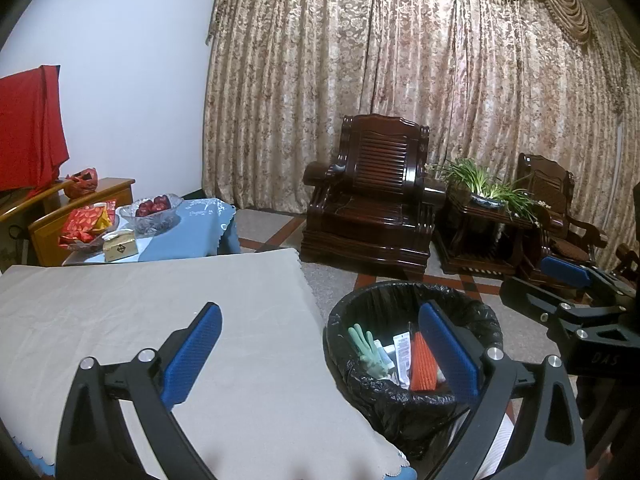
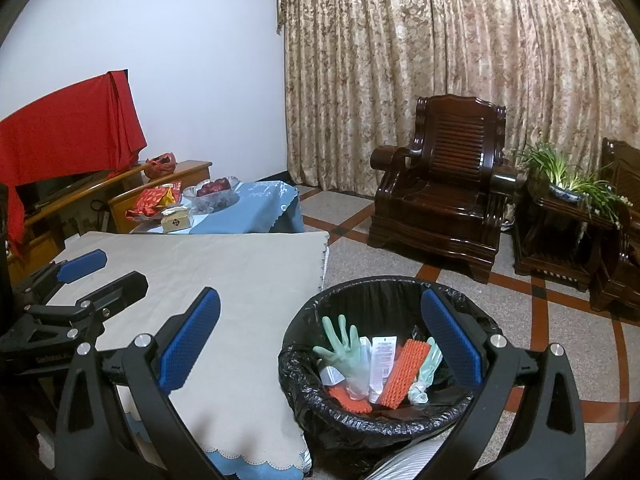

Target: Collect trash

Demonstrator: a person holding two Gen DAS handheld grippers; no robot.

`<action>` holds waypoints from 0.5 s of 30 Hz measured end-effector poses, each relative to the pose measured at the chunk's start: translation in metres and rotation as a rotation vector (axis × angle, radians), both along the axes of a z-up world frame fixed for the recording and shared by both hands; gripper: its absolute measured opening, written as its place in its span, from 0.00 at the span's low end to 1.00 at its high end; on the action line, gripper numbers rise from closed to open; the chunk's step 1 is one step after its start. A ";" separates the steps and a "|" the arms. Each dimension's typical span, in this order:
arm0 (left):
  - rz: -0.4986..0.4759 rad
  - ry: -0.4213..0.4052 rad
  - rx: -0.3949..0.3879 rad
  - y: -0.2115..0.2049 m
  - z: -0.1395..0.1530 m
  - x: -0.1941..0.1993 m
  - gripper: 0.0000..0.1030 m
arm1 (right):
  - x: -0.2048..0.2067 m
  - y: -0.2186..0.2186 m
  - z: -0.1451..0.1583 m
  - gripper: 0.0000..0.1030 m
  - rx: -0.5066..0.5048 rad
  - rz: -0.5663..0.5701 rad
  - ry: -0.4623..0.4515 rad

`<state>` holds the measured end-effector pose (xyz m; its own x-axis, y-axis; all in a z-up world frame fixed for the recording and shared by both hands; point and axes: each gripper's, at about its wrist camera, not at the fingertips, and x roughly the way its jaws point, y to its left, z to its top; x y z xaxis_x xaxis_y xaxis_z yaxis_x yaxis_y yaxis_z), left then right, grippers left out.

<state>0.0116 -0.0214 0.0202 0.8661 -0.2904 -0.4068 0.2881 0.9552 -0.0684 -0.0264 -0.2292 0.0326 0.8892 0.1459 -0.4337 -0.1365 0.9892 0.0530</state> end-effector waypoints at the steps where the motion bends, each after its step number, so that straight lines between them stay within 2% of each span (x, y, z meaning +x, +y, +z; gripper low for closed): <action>1: 0.001 0.000 0.001 0.000 0.001 0.000 0.94 | 0.000 0.000 0.000 0.95 0.000 0.000 0.000; 15: 0.000 0.002 -0.001 0.000 0.001 0.000 0.94 | 0.001 0.002 0.000 0.95 -0.001 0.000 -0.001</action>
